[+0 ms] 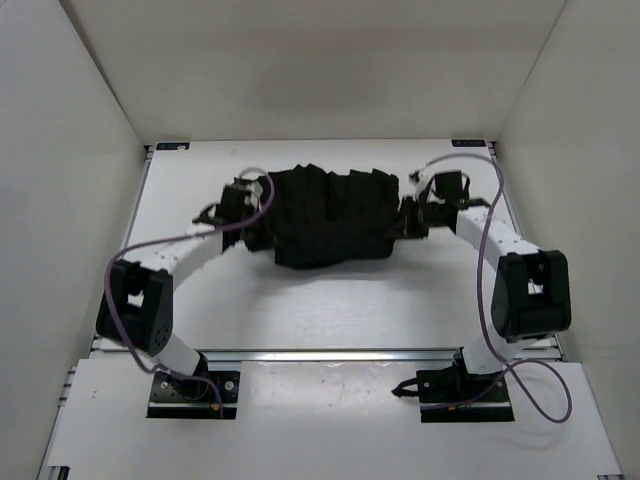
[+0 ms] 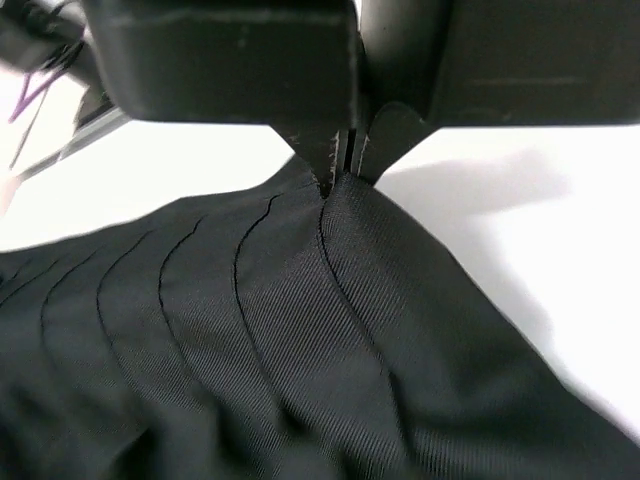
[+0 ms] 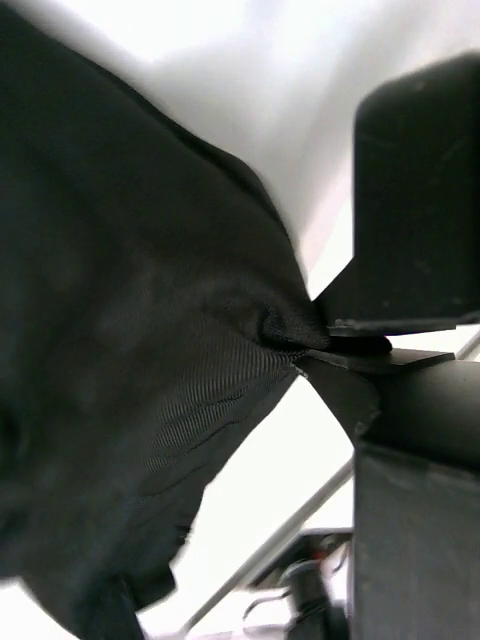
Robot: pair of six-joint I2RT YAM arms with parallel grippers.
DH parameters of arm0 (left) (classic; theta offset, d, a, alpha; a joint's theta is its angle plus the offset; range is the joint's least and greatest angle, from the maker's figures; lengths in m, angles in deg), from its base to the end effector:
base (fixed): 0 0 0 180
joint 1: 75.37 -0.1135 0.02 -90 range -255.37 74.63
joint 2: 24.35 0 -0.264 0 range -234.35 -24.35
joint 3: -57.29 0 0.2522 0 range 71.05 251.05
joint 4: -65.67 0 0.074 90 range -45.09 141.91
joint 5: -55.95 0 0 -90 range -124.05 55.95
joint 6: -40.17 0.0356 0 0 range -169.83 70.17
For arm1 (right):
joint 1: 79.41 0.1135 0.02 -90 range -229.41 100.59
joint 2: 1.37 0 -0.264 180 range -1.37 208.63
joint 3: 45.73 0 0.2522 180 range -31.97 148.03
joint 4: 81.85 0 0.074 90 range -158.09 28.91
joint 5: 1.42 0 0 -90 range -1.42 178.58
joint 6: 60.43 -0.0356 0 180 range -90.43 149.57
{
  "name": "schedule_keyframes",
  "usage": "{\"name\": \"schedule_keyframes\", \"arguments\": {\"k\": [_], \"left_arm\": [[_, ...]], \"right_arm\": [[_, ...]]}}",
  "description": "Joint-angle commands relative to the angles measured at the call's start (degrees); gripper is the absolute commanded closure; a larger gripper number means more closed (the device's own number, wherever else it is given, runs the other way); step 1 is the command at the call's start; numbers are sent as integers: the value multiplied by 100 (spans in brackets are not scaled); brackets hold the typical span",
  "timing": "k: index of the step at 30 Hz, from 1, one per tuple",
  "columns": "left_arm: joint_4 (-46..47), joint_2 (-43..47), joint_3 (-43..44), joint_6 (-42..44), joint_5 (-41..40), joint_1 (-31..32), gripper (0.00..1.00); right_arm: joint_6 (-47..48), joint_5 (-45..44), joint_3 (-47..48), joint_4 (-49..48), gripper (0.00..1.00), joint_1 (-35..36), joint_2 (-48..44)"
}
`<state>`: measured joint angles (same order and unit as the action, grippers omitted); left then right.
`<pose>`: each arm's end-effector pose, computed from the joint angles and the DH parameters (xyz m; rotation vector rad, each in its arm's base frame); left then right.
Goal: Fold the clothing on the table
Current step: Flatten the skirt out
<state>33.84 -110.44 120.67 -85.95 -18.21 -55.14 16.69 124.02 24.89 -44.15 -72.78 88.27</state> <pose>0.2757 -0.1120 0.1913 -0.2478 2.6226 -0.7200 0.3088 0.0567 0.2092 -0.1031 2.5343 0.9230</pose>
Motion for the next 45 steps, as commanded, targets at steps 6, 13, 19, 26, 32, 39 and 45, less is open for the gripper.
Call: {"name": "schedule_keyframes", "arguments": {"k": [6,13,19,26,32,39,45], "left_arm": [[-1911,-1270,6068,2037,-1113,-364,100],[-558,-156,4386,1810,-1012,-590,100],[-987,864,1170,1873,-1081,-73,100],[-1305,1603,-980,1178,-545,296,9],[-1542,1437,-753,1256,-713,87,1],[-1455,1524,-1015,1309,-723,-80,1],[-1095,1095,-850,1493,-713,-177,8]], "right_arm": [[620,-133,5364,892,100,-645,720],[726,113,4081,-144,100,-1164,-113],[576,-98,156,82,100,-1209,-1422],[-37,25,-1695,357,27,-559,-2021],[-503,24,-2055,-82,6,-347,-2337],[-987,-239,-2723,-679,22,-13,-2478],[-1137,-284,-2707,-1348,47,-162,-2093]]}}
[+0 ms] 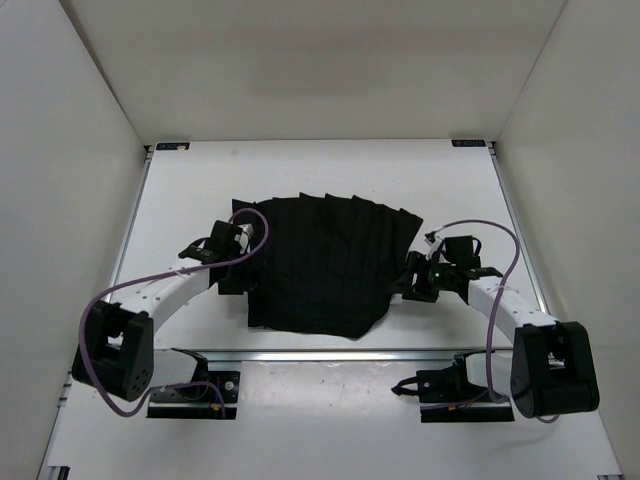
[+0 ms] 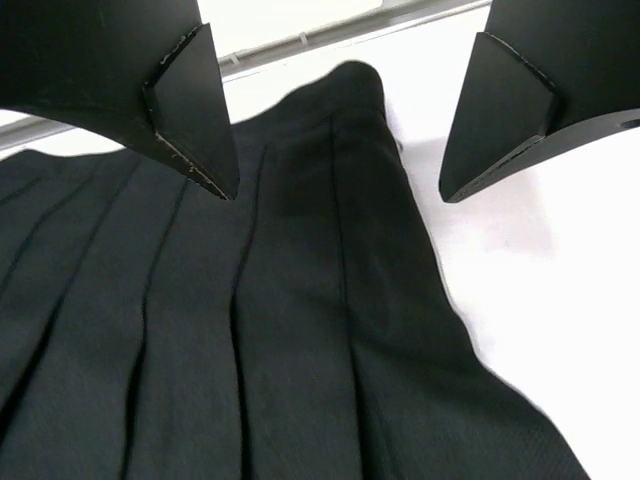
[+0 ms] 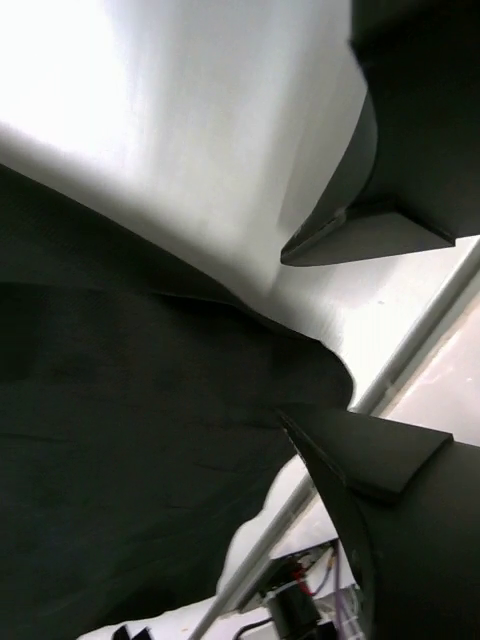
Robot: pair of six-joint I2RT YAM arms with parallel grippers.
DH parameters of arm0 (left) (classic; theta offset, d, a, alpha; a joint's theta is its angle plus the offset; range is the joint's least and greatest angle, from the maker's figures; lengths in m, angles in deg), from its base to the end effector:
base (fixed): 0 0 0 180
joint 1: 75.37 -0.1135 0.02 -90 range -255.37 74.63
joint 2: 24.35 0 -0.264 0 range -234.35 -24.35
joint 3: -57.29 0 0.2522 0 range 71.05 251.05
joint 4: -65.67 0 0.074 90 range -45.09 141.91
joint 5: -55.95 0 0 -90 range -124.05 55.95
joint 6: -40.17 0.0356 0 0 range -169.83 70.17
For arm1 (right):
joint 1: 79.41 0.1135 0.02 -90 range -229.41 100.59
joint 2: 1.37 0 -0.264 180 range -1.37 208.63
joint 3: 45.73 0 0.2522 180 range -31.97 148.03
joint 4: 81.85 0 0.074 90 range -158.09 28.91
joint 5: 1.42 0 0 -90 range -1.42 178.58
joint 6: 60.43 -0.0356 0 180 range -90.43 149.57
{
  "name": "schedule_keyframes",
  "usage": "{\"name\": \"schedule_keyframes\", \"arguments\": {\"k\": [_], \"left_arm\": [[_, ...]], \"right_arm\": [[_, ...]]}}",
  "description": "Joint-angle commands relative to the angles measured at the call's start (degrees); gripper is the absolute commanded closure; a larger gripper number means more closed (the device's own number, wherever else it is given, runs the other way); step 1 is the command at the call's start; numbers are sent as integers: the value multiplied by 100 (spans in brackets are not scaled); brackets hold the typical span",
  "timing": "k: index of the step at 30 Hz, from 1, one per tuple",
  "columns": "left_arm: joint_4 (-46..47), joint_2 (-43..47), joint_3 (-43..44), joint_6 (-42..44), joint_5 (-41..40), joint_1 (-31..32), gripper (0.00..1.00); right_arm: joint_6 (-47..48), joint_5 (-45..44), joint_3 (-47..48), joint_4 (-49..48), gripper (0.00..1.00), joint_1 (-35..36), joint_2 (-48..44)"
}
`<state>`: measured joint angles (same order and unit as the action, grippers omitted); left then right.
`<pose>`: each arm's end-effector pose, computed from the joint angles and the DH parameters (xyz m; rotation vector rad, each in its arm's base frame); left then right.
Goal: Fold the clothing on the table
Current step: Flatten the skirt out
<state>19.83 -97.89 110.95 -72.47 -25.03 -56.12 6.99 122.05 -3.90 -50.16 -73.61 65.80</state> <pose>0.2127 -0.0802 0.1814 -0.0350 2.7719 -0.4173 0.1989 0.0399 0.1619 0.1489 2.5786 0.9366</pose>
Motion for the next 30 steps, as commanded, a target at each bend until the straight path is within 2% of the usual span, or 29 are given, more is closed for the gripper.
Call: {"name": "schedule_keyframes", "arguments": {"k": [1,5,8,9,10,11,12,13,15,21,23,25,26,27,28,30], "left_arm": [[403,-344,219,154,-31,-157,9],[658,-995,676,251,109,-307,12],[860,-1461,992,260,214,-412,20],[930,-1618,1089,225,284,-395,30],[966,-1768,1125,216,302,-404,43],[1018,-1856,1282,215,320,-430,49],[1054,-1979,1440,250,320,-430,65],[1011,-2128,1529,216,329,-439,76],[1002,-2331,1923,233,276,-457,84],[853,-2999,3021,260,258,-509,87],[765,-3192,3295,286,250,-483,86],[668,-3202,3445,295,241,-422,81],[659,-3167,3411,312,267,-378,63],[659,-3080,3367,312,233,-369,40],[702,-3018,3253,312,215,-395,33],[720,-2817,3086,321,127,-404,17]], "right_arm": [[-176,-121,268,-887,45,-140,286],[-61,-114,786,-1073,46,-167,918],[193,-140,1444,-1108,79,-53,1734],[202,-165,1594,-1038,97,-36,1885],[254,-157,1839,-1072,100,-27,2183],[281,-148,1964,-1029,100,0,2464],[299,-52,2209,-959,100,-9,2650],[351,-52,2463,-958,100,-9,2860],[422,-147,2781,-853,100,8,3116],[764,-244,4107,-766,100,-492,3748],[826,-123,4696,-363,100,-572,4031],[852,-78,5101,-55,100,-765,4233],[870,-95,5268,95,100,-756,4286],[896,-122,5339,166,94,-773,4260],[888,-174,5314,315,87,-748,4164],[914,-454,5035,474,57,-643,3840]]}}
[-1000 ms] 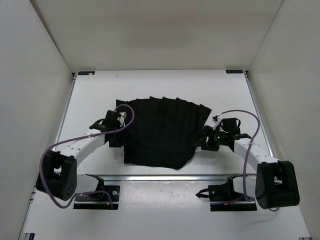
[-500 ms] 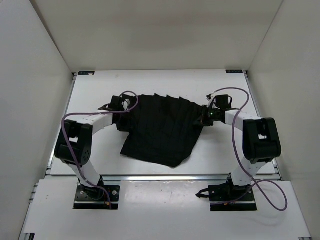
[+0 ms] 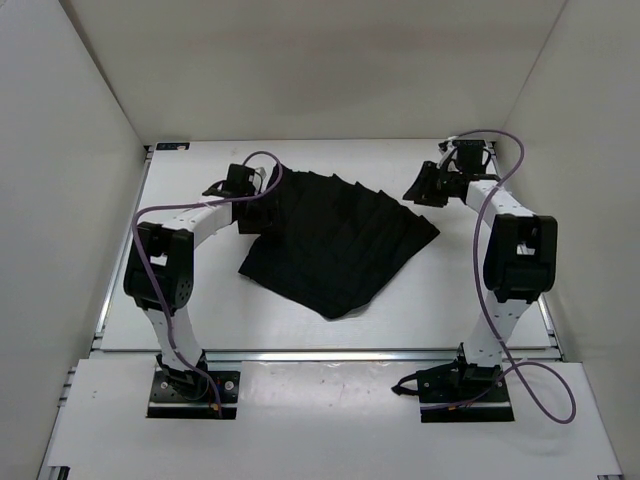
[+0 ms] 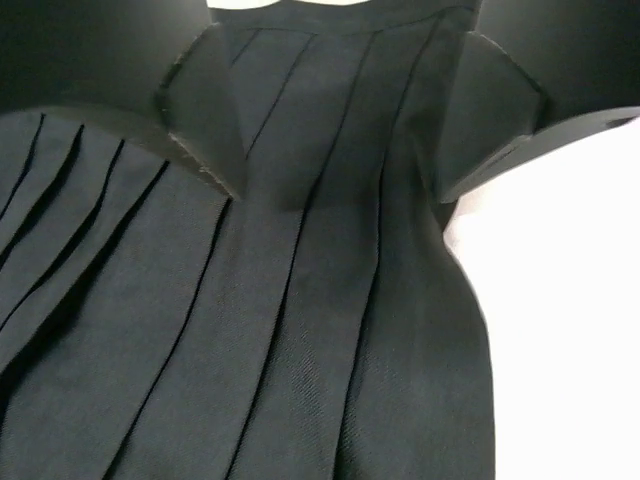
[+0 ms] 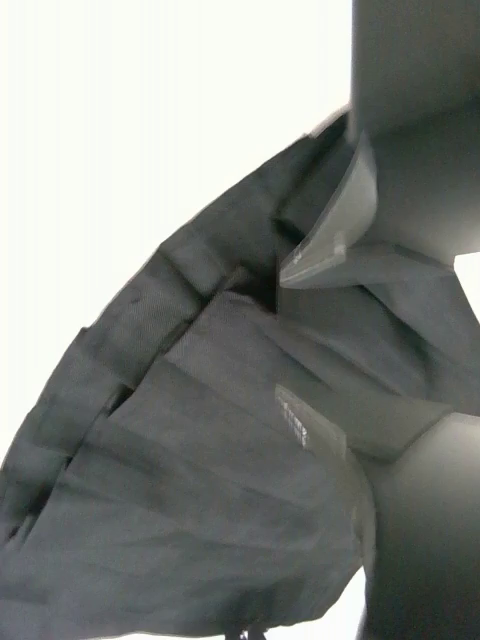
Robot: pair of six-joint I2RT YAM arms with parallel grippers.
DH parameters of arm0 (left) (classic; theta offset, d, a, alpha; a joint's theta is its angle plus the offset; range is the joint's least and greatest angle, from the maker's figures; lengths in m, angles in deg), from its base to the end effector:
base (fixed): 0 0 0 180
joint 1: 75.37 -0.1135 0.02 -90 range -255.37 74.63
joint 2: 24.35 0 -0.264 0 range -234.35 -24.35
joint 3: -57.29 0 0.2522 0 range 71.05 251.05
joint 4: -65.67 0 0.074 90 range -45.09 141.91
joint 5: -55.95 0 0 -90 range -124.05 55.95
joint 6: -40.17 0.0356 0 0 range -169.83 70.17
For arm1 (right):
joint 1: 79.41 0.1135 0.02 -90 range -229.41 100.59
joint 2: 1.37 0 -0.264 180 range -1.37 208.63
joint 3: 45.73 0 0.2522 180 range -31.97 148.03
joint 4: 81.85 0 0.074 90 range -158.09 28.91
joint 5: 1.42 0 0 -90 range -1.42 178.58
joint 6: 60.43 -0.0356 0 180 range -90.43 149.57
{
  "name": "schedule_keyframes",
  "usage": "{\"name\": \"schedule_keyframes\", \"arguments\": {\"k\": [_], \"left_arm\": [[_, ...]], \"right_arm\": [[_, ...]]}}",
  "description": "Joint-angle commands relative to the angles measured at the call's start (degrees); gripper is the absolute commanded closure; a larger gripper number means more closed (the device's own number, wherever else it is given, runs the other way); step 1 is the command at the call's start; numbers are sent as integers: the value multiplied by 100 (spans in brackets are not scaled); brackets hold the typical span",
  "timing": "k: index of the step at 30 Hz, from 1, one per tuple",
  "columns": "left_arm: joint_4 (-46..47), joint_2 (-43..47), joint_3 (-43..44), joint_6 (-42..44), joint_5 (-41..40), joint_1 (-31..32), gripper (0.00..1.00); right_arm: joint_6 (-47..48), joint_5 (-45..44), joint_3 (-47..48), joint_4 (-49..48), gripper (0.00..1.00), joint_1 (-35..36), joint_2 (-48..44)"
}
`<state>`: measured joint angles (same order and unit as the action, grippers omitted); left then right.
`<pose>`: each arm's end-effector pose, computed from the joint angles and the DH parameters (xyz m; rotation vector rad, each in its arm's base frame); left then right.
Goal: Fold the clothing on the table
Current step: Flatten the skirt out
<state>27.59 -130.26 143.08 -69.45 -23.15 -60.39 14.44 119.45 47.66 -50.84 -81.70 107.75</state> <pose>0.3717 -0.1064 0.1880 -0.0350 2.6303 -0.4623 0.4213 0.0014 0.2184 0.1015 2.3607 0.7486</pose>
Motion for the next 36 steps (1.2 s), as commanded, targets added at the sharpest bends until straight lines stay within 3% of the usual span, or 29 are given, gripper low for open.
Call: {"name": "schedule_keyframes", "arguments": {"k": [1,3,5,8,16,18,20,23,28,32,33,36], "left_arm": [[5,474,-267,11,-87,31,13],[58,667,-400,72,-210,5,7],[-20,747,-523,124,-193,-65,6],[-108,826,-663,169,-237,-48,7],[-161,1186,-1323,160,-79,-83,12],[-205,1187,-1384,168,0,-74,15],[-267,1231,-1402,143,9,-74,18],[-275,1283,-1490,107,44,-4,23],[-320,1458,-1622,-95,211,83,28],[-311,1705,-1841,-174,185,259,28],[-337,1783,-1894,-252,246,260,28],[-328,1995,-2070,-270,308,260,27]], "right_arm": [[99,-387,-393,551,50,158,-617],[11,-537,-842,577,30,202,-1022],[-103,-714,-1308,603,23,359,-1349],[-270,-697,-2011,359,23,343,-1692],[-315,-820,-1979,339,39,448,-1158],[-271,-829,-1838,296,50,492,-981],[-253,-890,-1768,269,72,466,-832],[-209,-890,-1574,296,87,405,-533],[10,-847,-1101,138,91,237,-208],[90,-583,-450,269,88,-53,179],[116,-504,-353,261,83,-88,145],[142,-267,-308,182,52,-97,5]]}}
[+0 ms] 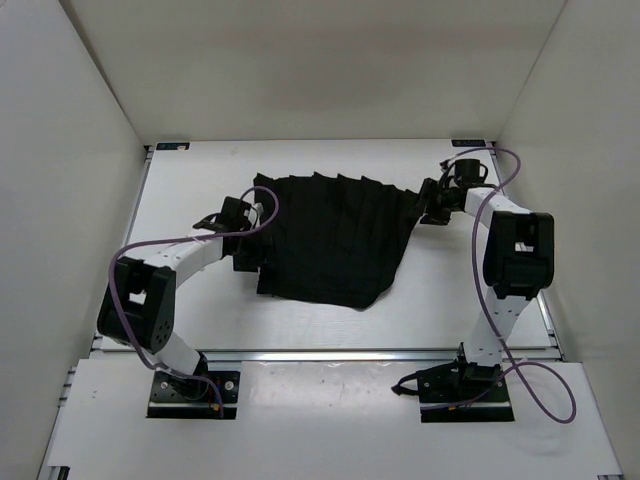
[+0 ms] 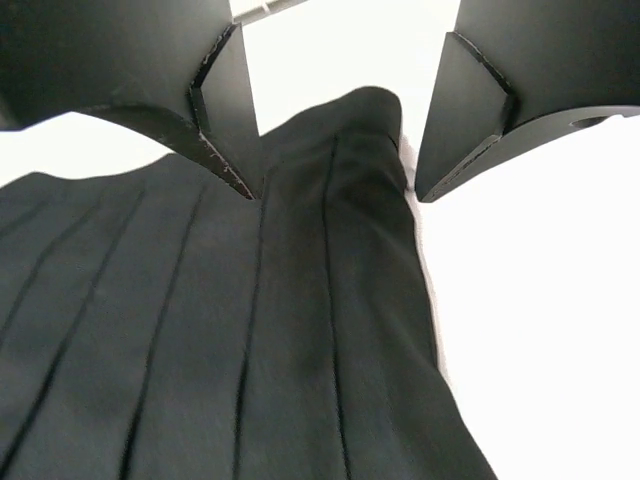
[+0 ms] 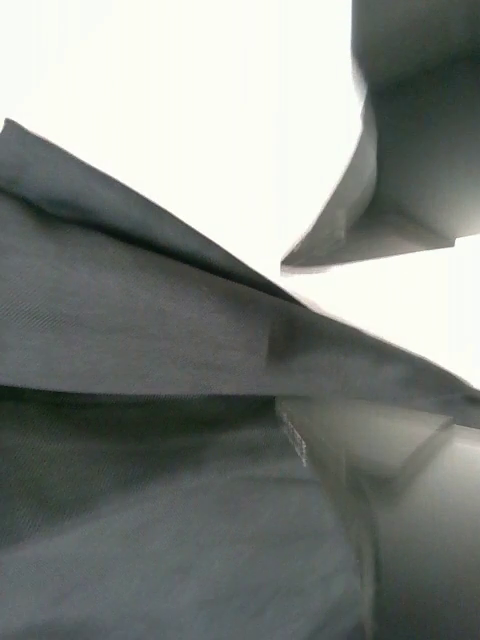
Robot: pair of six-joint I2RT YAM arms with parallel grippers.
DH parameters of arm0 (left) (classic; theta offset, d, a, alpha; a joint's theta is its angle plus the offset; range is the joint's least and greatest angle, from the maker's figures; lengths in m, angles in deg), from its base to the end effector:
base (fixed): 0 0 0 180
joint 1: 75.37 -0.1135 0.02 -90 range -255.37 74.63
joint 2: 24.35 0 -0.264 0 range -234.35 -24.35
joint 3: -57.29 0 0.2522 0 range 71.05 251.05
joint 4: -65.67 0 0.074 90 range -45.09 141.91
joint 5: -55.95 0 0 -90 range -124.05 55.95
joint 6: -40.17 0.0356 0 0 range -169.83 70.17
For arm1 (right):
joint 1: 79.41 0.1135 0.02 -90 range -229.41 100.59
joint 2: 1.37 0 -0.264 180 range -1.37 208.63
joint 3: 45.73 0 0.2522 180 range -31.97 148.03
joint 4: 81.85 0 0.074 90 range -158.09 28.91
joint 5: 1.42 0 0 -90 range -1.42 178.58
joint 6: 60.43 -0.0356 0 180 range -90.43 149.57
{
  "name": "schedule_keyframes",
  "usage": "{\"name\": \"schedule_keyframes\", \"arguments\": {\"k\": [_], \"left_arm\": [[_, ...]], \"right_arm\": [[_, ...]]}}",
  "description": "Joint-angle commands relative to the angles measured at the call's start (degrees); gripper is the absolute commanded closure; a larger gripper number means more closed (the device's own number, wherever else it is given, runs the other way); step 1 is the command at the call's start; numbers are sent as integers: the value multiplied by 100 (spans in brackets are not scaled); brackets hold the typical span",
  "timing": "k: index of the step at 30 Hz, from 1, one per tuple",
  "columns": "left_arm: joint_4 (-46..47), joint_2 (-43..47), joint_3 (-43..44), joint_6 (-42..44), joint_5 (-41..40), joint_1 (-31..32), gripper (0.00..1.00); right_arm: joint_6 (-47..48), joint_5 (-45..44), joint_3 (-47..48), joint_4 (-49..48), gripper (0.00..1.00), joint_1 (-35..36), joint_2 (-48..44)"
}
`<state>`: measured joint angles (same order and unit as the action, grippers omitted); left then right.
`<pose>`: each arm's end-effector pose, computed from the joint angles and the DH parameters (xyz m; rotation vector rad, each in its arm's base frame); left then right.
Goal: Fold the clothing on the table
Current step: Flatten the skirt out, then fold the skirt
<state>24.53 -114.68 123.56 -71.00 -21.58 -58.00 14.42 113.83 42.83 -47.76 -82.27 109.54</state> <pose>0.2816 -0.0961 0.1759 -0.0253 2.7646 -0.4856 0.4064 -0.0051 0.1757 0.2276 2.5292 0.6460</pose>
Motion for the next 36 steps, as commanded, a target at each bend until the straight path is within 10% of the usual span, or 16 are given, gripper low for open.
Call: {"name": "schedule_keyframes", "arguments": {"k": [1,4,15,32,36], "left_arm": [[-74,567,-214,-142,107,30,26],[-84,910,-338,-151,71,4,22],[302,1598,-1234,-256,194,-67,21],[839,850,-1323,-54,696,-146,28],[909,684,-1331,-45,783,-163,30]], "right_arm": [[153,400,88,-127,42,4,-306],[153,471,-482,-231,28,188,-911],[-891,594,-4305,-1532,24,1295,-4252],[-1428,-91,-4827,-2262,33,2473,-3631],[-1525,-47,-4695,-2394,52,2482,-3261]]}}
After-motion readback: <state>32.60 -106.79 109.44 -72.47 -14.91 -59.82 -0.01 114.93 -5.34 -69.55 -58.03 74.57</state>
